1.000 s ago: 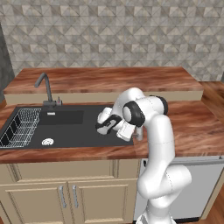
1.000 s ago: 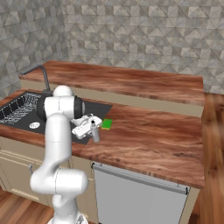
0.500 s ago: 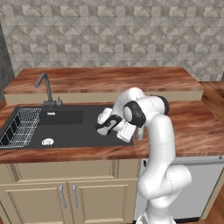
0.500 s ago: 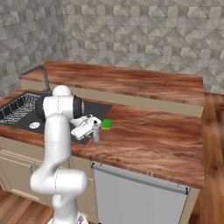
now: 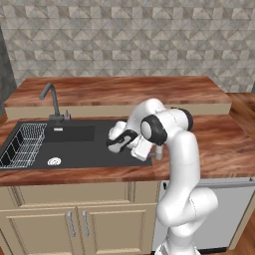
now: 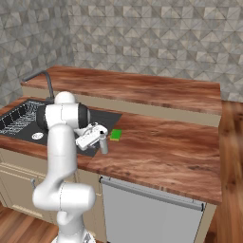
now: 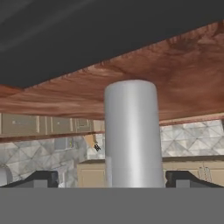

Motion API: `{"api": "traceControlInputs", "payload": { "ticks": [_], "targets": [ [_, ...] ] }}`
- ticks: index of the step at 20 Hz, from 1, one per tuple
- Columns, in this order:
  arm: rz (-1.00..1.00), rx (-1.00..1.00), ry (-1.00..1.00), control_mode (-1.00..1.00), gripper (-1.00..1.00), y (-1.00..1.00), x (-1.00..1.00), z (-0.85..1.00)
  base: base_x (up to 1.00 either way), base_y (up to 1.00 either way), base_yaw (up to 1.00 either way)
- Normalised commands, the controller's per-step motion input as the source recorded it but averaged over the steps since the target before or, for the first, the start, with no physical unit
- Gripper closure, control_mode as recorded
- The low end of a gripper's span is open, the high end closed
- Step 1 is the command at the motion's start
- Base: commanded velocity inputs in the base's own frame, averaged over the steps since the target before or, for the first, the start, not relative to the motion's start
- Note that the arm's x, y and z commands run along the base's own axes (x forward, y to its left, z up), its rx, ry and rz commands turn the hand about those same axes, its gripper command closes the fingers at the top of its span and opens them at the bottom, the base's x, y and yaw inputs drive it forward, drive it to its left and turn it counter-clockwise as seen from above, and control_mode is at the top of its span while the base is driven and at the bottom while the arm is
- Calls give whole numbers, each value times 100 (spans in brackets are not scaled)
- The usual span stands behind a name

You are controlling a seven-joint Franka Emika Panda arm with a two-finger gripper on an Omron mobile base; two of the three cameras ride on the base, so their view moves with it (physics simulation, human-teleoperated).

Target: Restock the sink supplies by placing the sponge and soap dispenser on the counter and next to the sink. Make sure the soap dispenser is upright.

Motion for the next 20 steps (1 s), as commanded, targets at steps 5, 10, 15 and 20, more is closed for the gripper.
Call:
{"api": "traceControlInputs", "payload": {
  "ticks": [5,10,15,20],
  "targets": [
    [-1,0,0,-100,-100,42,0,16,0,0,0],
    [-2,0,0,-100,-100,34,-1,18,0,0,0],
    [0,0,-7,-100,-100,27,-36,19,0,0,0],
    [0,0,-18,-100,-100,6,-89,20,0,0,0]
  ]
}}
